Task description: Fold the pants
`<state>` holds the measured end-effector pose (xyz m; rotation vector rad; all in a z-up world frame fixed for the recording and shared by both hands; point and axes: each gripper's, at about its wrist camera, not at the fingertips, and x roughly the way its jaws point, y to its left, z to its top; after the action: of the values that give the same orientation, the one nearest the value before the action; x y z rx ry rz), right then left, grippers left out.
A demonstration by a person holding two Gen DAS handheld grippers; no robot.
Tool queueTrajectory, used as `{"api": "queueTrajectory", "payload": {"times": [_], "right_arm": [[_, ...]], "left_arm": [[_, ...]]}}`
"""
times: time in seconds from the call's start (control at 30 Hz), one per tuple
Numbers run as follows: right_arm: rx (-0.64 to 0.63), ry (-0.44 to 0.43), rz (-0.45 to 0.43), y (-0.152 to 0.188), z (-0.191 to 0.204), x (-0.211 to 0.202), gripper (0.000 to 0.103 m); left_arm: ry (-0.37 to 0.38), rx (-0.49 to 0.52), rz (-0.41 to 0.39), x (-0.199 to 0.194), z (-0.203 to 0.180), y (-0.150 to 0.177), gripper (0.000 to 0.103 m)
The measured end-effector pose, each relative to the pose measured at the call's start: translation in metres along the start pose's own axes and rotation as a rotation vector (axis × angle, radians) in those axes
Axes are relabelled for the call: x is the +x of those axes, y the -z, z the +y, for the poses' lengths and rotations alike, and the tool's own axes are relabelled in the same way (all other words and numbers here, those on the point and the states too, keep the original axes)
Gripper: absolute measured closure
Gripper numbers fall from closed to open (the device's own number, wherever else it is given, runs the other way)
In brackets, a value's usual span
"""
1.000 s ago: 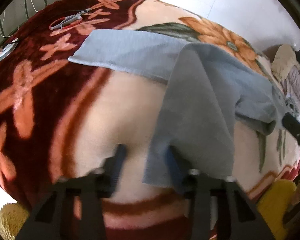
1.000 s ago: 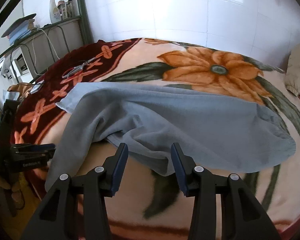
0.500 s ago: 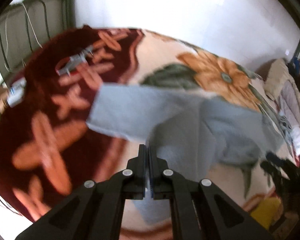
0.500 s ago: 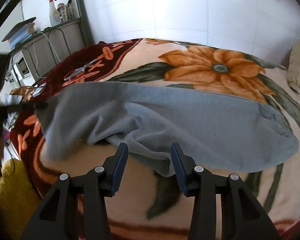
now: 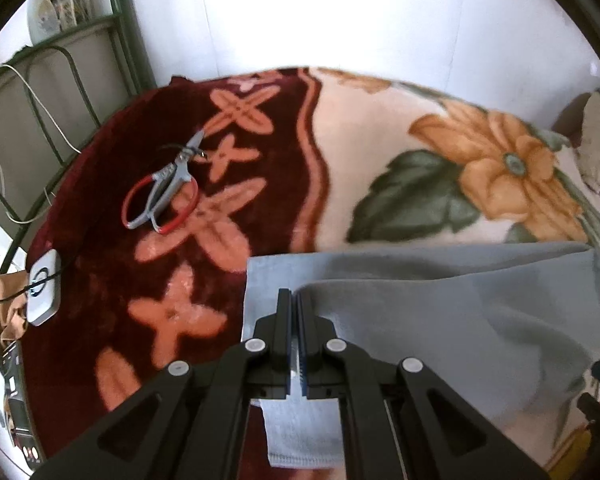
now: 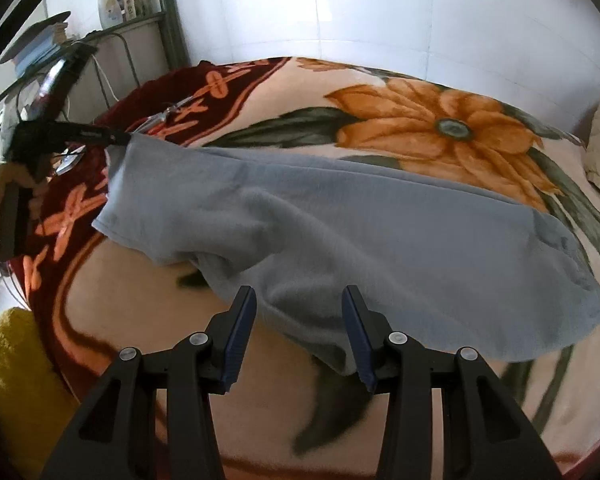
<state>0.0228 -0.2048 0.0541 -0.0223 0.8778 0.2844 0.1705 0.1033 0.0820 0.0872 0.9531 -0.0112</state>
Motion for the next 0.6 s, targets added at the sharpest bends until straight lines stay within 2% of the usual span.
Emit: {"api": "queueTrajectory", "payload": {"times": [0.13,0.2,0.37,0.6], "right_arm": [[-0.008,-0.071,0.019,-0.02,-0.003,0.004,0.058],[-0.031,-0.122,0.065,-0.037,-0.007,0.013,0.058],[-0.158,-0.097,0.141,-0.081,-0.022,0.046,0.058],[-0.279,-0.115,0.23,-0.12,-0.03,0.097,0.058]], "left_arm": [[0.034,-0.022,0.057,0.026,0.006,0.007,0.101],[0.047,-0.037,0.07,0.032,0.009,0.009,0.101],[0.058,-0.044,0.076,0.038,0.01,0.014,0.101],[0.065,-0.031,0.08,0.043,0.008,0.014,0.101]]}}
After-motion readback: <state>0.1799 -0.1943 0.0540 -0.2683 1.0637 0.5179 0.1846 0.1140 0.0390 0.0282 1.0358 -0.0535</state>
